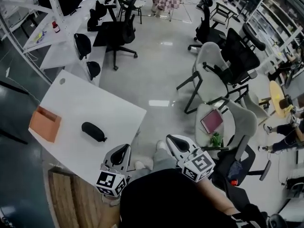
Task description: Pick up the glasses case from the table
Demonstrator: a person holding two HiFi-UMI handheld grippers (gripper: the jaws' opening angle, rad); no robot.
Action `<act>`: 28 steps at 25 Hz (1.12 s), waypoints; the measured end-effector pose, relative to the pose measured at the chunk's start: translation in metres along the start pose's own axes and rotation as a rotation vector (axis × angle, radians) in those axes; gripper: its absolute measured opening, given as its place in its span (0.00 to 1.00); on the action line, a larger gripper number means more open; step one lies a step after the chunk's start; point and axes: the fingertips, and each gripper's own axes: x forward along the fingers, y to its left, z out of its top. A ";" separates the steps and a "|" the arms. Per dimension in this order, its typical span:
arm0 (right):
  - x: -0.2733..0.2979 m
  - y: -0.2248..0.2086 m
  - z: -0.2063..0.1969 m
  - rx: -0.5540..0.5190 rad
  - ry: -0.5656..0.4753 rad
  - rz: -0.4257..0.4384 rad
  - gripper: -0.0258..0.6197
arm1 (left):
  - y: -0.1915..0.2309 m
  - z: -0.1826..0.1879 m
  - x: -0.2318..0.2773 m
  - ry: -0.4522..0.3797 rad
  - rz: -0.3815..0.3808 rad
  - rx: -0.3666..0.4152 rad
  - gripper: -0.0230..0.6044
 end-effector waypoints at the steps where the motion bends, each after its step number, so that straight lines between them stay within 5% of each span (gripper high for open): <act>1: 0.010 -0.001 0.001 -0.002 0.009 0.016 0.08 | 0.008 -0.001 0.000 0.001 0.019 -0.009 0.07; 7: 0.083 -0.012 0.010 -0.016 0.059 0.162 0.08 | 0.063 0.000 0.008 -0.007 0.185 -0.069 0.07; 17: 0.217 0.009 0.020 -0.128 0.212 0.550 0.08 | 0.152 -0.010 -0.002 -0.037 0.582 -0.248 0.07; 28: 0.269 0.036 0.002 -0.205 0.355 0.856 0.08 | 0.192 -0.062 -0.024 -0.039 0.958 -0.433 0.07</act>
